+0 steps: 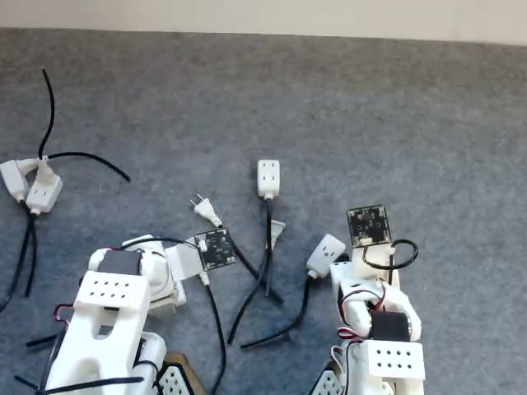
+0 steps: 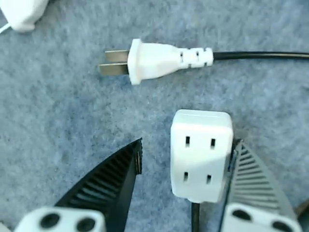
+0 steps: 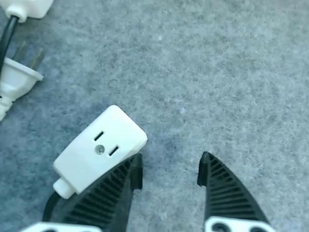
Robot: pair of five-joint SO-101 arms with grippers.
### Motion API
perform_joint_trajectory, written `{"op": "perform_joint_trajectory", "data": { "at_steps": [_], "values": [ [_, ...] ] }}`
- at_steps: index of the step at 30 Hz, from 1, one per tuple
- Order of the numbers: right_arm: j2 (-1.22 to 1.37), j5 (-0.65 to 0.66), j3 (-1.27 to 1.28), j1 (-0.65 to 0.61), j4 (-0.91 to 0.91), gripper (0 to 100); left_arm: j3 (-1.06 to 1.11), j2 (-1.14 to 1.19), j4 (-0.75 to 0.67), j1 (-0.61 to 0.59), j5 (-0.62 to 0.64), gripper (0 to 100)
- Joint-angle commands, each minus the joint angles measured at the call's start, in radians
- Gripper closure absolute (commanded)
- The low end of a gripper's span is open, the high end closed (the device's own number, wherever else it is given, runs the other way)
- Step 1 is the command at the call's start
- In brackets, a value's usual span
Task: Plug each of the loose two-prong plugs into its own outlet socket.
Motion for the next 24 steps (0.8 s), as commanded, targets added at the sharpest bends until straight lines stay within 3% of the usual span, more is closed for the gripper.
{"op": "perform_joint_trajectory", "data": {
  "at_steps": [1, 7, 17, 24],
  "values": [
    [-0.01, 0.014, 0.018, -0.008, 0.005, 80.7, 0.002, -0.005, -0.032, 0.013, 0.014, 78],
    [-0.01, 0.014, 0.018, -0.008, 0.007, 80.7, -0.007, -0.005, -0.04, 0.013, 0.058, 100],
    [-0.01, 0.015, 0.018, -0.01, 0.007, 80.7, -0.114, 0.016, -0.014, 0.07, 0.146, 100],
    [-0.01, 0.015, 0.018, -0.01, 0.007, 80.7, -0.378, 0.389, 0.072, 0.156, 0.226, 100]
  ]
}}
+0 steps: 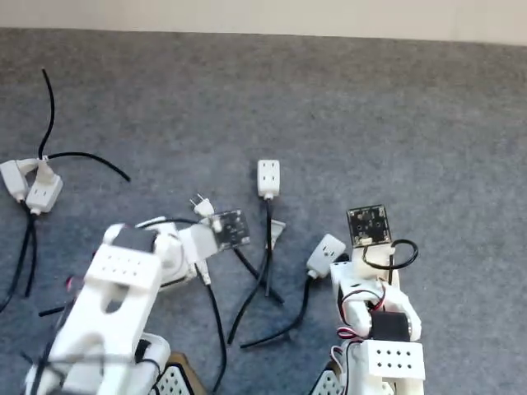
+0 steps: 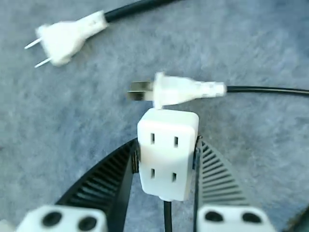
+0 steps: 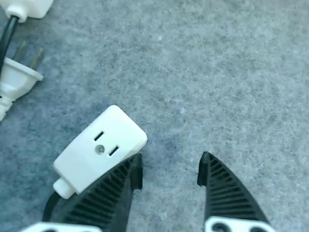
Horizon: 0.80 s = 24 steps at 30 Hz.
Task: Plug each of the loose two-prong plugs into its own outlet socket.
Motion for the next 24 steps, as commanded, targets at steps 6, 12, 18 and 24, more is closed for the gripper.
{"op": "perform_joint_trajectory", "data": {
  "at_steps": [6, 12, 18, 24],
  "values": [
    [-0.01, 0.015, 0.018, -0.01, 0.007, 80.7, -0.372, 0.498, 0.018, 0.053, 0.038, 100],
    [-0.01, 0.015, 0.018, -0.01, 0.007, 80.7, -0.513, 0.665, 0.028, 0.064, 0.04, 100],
    [-0.01, 0.015, 0.018, -0.01, 0.007, 80.7, -0.403, 0.638, 0.04, -0.022, 0.028, 100],
    [-0.01, 0.015, 0.018, -0.01, 0.007, 80.7, -0.206, 0.542, -0.058, 0.03, -0.005, 100]
  ]
}}
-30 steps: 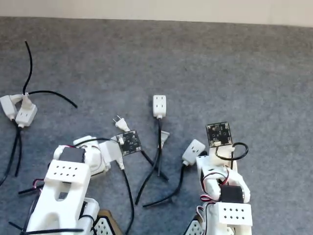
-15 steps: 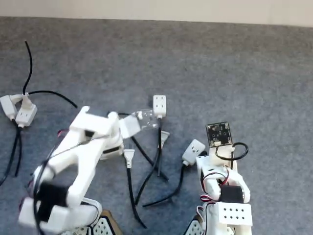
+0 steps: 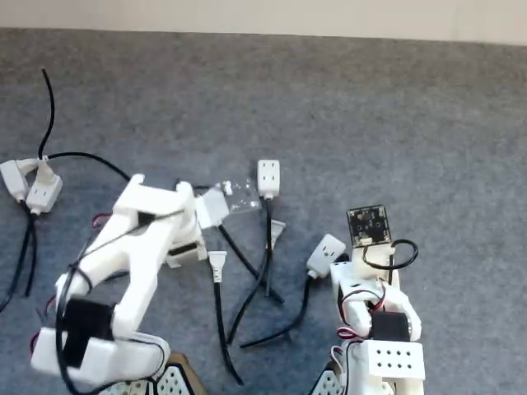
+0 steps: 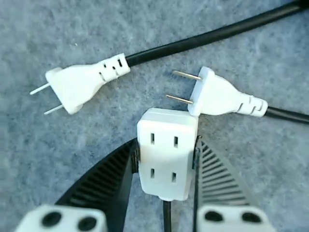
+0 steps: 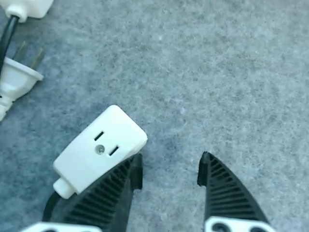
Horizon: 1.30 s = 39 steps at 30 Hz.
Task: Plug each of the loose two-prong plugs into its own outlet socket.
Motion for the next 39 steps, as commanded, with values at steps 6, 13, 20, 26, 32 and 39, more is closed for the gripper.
{"op": "perform_joint_trajectory", "data": {
  "at_steps": [6, 13, 20, 26, 32, 39],
  "values": [
    [-0.01, 0.015, 0.016, -0.01, 0.007, 80.7, 0.065, -0.031, -0.028, 0.232, 0.08, 100],
    [-0.01, 0.015, 0.016, -0.01, 0.007, 80.7, -0.148, 0.044, 0.097, 0.449, 0.176, 100],
    [-0.01, 0.015, 0.016, -0.01, 0.007, 80.7, -0.406, 0.188, 0.184, 0.542, 0.207, 100],
    [-0.01, 0.015, 0.016, -0.01, 0.007, 80.7, -0.475, 0.228, 0.212, 0.53, 0.264, 100],
    [-0.008, 0.015, 0.016, -0.01, 0.007, 80.7, -0.456, 0.226, 0.273, 0.349, 0.258, 100],
    [-0.007, 0.015, 0.016, -0.01, 0.008, 80.7, -0.208, 0.105, 0.183, 0.223, 0.118, 100]
  ]
}}
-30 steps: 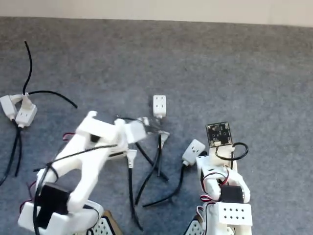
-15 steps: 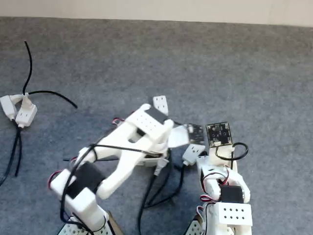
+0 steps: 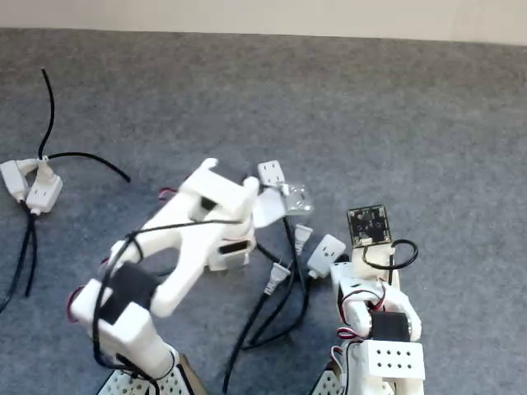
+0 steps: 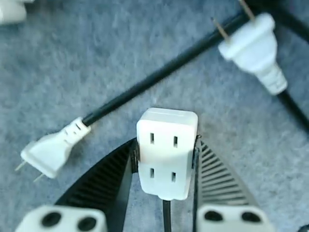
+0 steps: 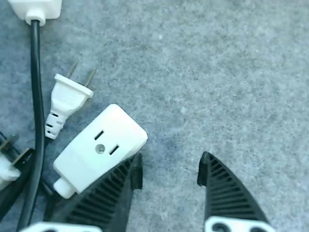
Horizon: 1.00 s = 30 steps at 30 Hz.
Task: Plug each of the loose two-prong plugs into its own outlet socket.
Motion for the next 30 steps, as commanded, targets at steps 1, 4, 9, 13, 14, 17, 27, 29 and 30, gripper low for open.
{"op": "perform_joint_trajectory", "data": {
  "at_steps": [1, 4, 9, 13, 14, 17, 27, 29, 30],
  "values": [
    [-0.005, 0.015, 0.016, -0.01, 0.007, 80.7, 0.147, -0.09, -0.084, -0.054, -0.06, 100],
    [-0.005, 0.015, 0.016, -0.01, 0.007, 80.7, 0.257, -0.139, -0.176, -0.068, -0.066, 99],
    [-0.005, 0.015, 0.016, -0.01, 0.007, 80.7, 0.297, -0.191, -0.169, -0.147, -0.069, 87],
    [-0.005, 0.015, 0.016, -0.01, 0.007, 80.7, 0.3, -0.246, -0.106, -0.202, -0.164, 79],
    [-0.005, 0.015, 0.016, -0.01, 0.007, 80.7, 0.298, -0.263, -0.075, -0.203, -0.195, 79],
    [-0.005, 0.015, 0.016, -0.01, 0.007, 80.7, 0.295, -0.314, -0.026, -0.196, -0.212, 79],
    [-0.005, 0.015, 0.013, -0.01, 0.008, 80.7, 0.275, -0.483, -0.02, -0.234, -0.198, 79],
    [-0.005, 0.015, 0.004, -0.01, 0.038, 80.7, 0.237, -0.535, -0.02, -0.265, -0.121, 79],
    [-0.005, 0.015, -0.007, -0.016, 0.053, 80.7, 0.214, -0.562, -0.02, -0.282, -0.077, 79]
  ]
}}
